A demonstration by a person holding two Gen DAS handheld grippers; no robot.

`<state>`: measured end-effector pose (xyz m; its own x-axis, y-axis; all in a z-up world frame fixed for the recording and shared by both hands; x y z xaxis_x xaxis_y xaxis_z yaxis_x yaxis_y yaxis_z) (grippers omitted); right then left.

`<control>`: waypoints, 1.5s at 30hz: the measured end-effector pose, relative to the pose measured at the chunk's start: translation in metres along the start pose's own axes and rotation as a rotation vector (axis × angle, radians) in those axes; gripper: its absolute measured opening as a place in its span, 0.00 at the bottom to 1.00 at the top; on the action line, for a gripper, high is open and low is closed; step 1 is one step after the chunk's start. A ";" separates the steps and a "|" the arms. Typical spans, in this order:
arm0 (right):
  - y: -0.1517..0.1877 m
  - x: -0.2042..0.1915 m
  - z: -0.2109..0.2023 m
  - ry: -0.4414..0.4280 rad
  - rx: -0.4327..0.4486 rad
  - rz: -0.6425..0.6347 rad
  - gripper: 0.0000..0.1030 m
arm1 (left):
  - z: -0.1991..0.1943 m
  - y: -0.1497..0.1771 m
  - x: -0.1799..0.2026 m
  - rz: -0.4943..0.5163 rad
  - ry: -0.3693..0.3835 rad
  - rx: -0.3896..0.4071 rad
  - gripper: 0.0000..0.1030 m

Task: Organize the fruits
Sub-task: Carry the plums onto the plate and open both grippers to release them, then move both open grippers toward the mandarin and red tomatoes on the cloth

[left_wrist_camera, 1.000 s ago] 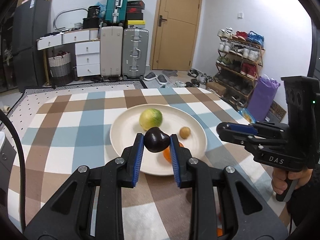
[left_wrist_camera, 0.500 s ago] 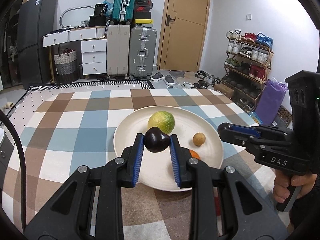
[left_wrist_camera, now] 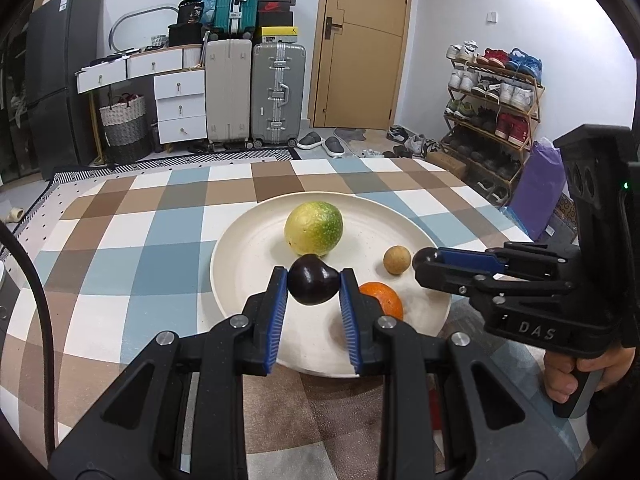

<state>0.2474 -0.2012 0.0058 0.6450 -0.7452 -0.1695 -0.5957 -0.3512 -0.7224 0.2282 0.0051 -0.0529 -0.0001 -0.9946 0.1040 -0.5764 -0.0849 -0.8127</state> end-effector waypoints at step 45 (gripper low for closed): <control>0.026 -0.001 -0.046 0.074 0.054 -0.013 1.00 | -0.057 0.036 0.007 0.004 -0.018 -0.012 0.99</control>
Point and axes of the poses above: each gripper's, at about its wrist camera, not at the fingertips, and z roughly the way its jaws point, x to its right, y to its underside, the point moved 7 cm from there along z, roughly the way its jaws point
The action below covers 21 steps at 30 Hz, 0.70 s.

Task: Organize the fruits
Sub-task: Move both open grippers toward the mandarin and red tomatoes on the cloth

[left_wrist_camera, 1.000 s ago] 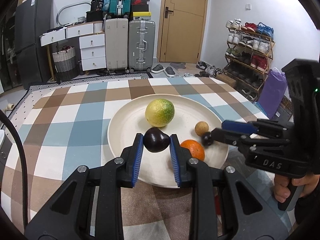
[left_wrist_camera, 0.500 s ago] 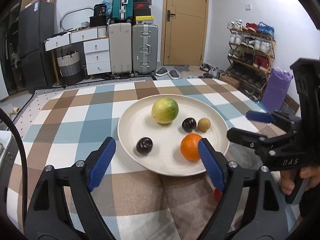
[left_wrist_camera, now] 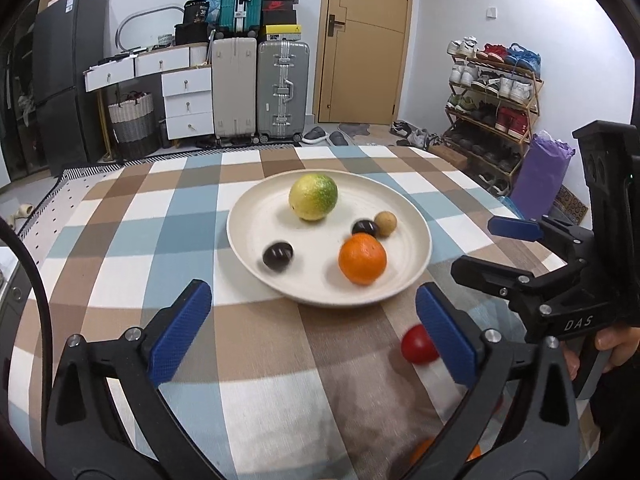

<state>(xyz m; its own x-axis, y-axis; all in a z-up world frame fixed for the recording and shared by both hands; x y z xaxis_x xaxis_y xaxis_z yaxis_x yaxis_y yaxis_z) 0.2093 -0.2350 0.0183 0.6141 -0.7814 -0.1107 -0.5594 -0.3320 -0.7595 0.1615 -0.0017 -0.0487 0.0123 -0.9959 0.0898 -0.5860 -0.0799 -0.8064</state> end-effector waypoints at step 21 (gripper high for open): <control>0.049 -0.015 -0.050 0.059 -0.110 -0.022 1.00 | -0.072 0.052 0.026 -0.013 0.026 -0.051 0.99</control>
Point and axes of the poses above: each gripper's, at about its wrist camera, not at the fingertips, and z roughly the way its jaws point, x to its right, y to its underside, the point moved 7 cm from there along z, roughly the way its jaws point
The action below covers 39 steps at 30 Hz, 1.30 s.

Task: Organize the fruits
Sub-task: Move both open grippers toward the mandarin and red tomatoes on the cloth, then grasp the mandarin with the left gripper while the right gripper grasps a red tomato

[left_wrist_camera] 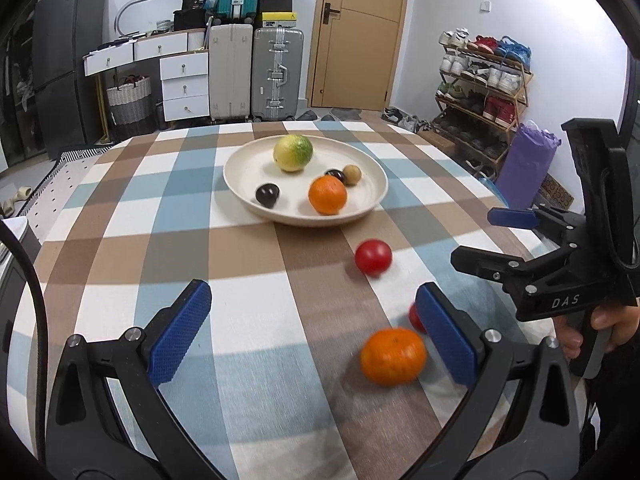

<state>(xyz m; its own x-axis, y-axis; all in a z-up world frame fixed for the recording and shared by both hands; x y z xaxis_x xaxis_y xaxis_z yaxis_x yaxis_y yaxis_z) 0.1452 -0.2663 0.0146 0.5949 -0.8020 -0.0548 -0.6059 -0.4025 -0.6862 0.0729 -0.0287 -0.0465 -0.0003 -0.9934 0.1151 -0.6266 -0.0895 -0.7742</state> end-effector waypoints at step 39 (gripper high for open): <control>0.044 -0.030 0.006 -0.036 -0.119 -0.048 1.00 | 0.022 0.043 0.037 0.063 0.194 -0.203 0.37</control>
Point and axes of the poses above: each gripper's, at about its wrist camera, not at the fingertips, and z roughly the way its jaws point, x to its right, y to its underside, the point moved 7 cm from there along z, roughly the way its jaws point
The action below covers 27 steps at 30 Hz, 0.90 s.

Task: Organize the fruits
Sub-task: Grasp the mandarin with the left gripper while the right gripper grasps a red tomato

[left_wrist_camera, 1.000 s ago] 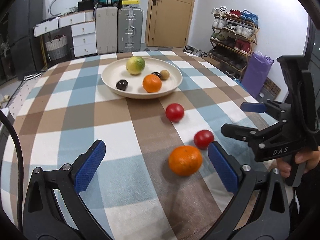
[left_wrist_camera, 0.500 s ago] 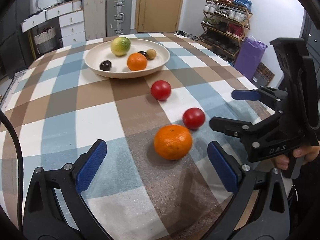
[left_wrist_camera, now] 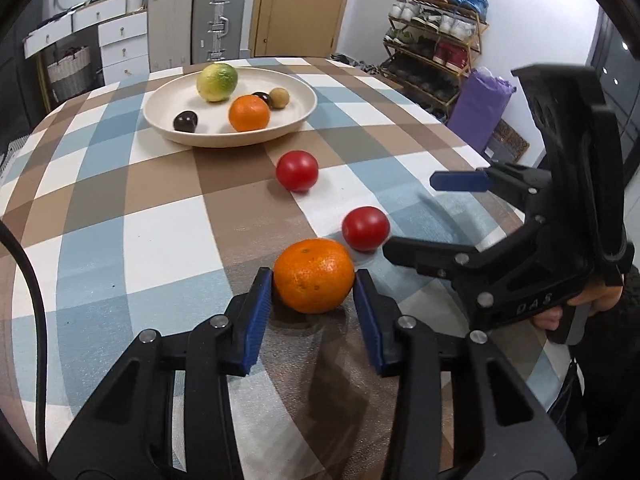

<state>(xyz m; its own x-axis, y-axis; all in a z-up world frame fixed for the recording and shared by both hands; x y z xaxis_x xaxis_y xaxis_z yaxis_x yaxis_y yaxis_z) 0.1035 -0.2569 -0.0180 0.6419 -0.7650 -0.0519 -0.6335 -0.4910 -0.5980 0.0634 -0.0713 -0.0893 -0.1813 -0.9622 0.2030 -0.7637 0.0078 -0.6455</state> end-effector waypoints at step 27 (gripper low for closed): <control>-0.008 -0.047 0.016 -0.051 -0.016 -0.124 0.42 | -0.024 -0.010 -0.046 -0.095 -0.095 0.092 0.37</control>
<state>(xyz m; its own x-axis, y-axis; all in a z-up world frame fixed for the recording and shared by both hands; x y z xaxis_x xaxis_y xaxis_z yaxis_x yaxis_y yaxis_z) 0.0849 -0.2107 -0.0236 0.7365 -0.6762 -0.0196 -0.5549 -0.5873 -0.5891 0.0639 -0.0209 -0.0745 -0.0480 -0.9790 0.1983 -0.7139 -0.1053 -0.6923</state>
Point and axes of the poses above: each gripper's, at about its wrist camera, not at the fingertips, and z roughly the way its jaws point, x to its right, y to its underside, the point moved 7 cm from there along z, roughly the way its jaws point
